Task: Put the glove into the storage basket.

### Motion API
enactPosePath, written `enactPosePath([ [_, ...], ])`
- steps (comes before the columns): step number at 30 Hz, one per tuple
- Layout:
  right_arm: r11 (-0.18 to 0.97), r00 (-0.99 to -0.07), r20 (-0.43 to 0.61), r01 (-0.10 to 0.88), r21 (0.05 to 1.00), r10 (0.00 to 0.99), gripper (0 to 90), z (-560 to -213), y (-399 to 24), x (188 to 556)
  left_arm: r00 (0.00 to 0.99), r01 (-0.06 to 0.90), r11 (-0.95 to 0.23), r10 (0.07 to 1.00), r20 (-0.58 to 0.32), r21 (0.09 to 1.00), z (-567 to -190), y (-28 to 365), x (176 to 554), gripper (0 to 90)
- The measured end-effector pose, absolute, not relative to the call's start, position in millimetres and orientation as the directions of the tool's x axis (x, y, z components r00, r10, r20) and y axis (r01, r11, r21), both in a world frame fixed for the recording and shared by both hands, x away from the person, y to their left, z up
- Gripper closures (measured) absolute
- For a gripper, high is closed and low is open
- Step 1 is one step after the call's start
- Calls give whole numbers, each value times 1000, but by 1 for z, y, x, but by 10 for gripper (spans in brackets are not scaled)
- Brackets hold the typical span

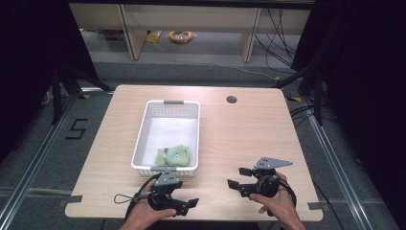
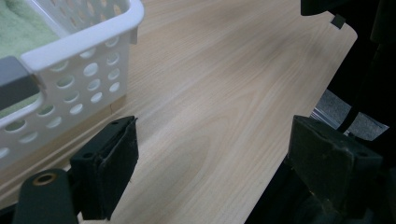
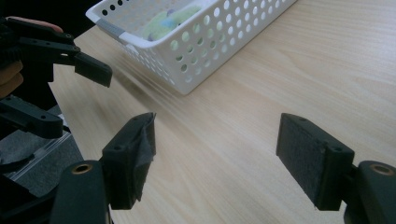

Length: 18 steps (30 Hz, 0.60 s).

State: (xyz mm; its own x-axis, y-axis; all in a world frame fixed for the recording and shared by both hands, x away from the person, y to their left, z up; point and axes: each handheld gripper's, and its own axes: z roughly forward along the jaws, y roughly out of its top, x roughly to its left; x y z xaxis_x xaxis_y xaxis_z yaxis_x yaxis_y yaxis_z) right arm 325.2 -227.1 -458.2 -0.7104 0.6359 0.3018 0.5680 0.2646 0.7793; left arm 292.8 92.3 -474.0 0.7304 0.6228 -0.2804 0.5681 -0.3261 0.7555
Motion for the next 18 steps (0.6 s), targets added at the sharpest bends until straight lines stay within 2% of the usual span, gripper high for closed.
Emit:
enactPosePath([
  [3,269,-706,291,567,779,645,263,-459,-229,324,727,574,-313,620,-296,756,-476,92,292,156],
  [9,228,-684,336,595,770,648,207,-461,-229,318,732,575,-333,617,-289,747,-481,93,291,156],
  [13,243,-704,325,577,780,631,200,-464,-229,313,730,580,-331,618,-294,744,-486,93,289,156],
  [14,266,-720,286,549,793,633,199,-465,-231,314,734,575,-342,616,-284,743,-486,94,289,156],
  [18,244,-690,341,602,761,638,197,-468,-230,306,733,573,-345,622,-276,743,-491,96,287,156],
])
